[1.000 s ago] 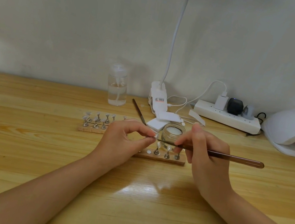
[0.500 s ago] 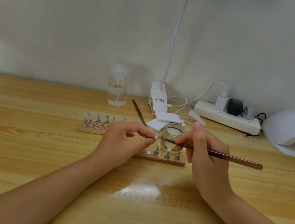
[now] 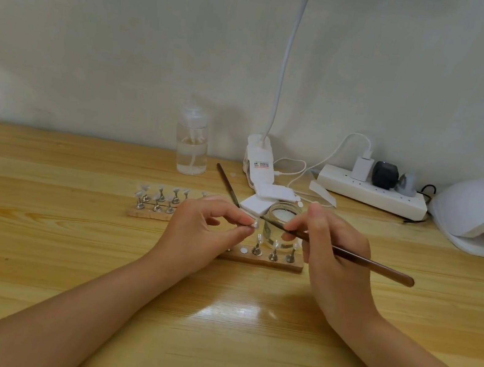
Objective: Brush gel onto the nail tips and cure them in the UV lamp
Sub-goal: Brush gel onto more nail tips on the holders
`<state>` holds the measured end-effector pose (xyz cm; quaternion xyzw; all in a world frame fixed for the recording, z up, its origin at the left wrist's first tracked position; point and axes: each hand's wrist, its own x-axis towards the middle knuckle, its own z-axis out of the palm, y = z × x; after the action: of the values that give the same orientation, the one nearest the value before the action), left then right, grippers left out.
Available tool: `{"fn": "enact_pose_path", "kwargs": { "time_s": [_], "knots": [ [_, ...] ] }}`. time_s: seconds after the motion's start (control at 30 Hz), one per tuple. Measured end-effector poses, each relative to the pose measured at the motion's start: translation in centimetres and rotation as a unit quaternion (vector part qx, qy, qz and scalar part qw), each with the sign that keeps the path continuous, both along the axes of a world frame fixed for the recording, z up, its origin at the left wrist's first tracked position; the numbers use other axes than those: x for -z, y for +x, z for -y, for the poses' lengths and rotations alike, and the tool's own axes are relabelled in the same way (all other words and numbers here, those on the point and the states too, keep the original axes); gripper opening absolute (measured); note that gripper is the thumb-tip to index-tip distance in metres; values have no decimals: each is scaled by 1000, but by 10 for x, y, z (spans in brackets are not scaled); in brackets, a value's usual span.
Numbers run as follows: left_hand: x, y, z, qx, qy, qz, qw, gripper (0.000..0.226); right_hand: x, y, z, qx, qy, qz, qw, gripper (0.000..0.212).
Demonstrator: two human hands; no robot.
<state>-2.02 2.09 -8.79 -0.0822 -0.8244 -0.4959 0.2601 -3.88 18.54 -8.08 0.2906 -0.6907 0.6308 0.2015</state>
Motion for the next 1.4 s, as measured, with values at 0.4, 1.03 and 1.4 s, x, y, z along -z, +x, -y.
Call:
{"fn": "enact_pose_path", "kwargs": {
  "time_s": [0.4,1.03,1.4],
  "knots": [
    [1,-2,0,-4,-3,-3,1000,29,0,1,0,-2,-4,6,1000,36],
    [0,0,-1,-9,5,14,1000,28,0,4,1,-26,-25,41,999,40],
    [1,0,-1,-13,14,14,1000,30,-2,4,3,-23,-26,49,998,33]
  ]
}}
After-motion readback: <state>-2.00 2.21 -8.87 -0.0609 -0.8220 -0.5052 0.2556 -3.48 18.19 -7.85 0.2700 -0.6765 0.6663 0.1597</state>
